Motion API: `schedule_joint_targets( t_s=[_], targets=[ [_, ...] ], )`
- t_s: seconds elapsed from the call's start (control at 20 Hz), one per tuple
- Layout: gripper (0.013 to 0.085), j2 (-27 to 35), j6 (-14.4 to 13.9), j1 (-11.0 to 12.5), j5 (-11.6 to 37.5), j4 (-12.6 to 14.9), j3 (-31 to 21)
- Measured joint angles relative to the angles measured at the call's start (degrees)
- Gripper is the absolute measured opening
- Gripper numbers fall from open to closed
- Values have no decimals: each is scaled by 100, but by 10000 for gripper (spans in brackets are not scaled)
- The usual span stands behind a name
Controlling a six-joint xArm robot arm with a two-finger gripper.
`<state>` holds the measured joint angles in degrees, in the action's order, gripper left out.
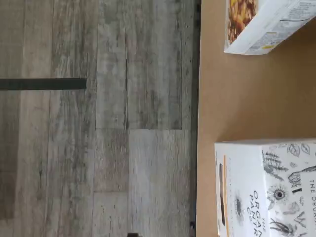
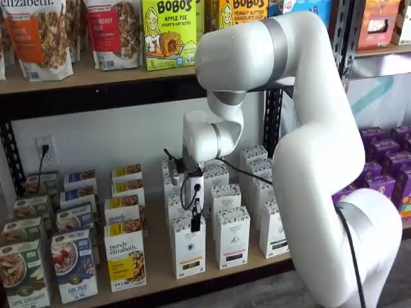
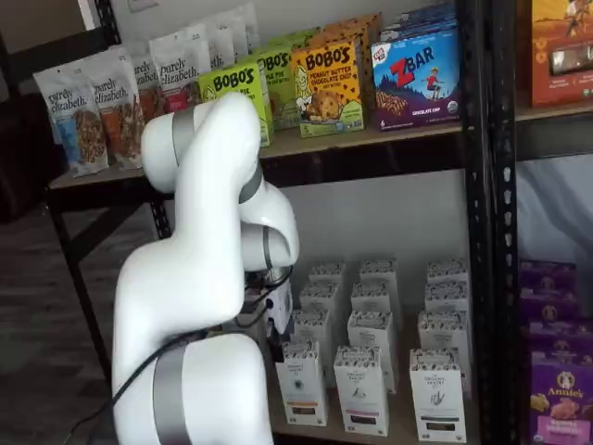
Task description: Pick up the white box with a yellow strip in the middle, on the bottom shelf, the fourth box from the left
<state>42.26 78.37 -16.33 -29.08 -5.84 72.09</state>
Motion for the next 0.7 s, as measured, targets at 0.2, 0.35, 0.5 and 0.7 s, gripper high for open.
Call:
schedule_joint_targets(
  t_s=[0.2, 0.35, 0.5, 0.7],
  targets=[
    [850, 386, 206, 92, -451, -158, 619],
    [850, 672, 281, 140, -545, -198, 1004],
    [850, 929, 312, 178, -590, -194, 1337],
    [850, 1185, 334, 205, -613, -194, 1658]
  ],
)
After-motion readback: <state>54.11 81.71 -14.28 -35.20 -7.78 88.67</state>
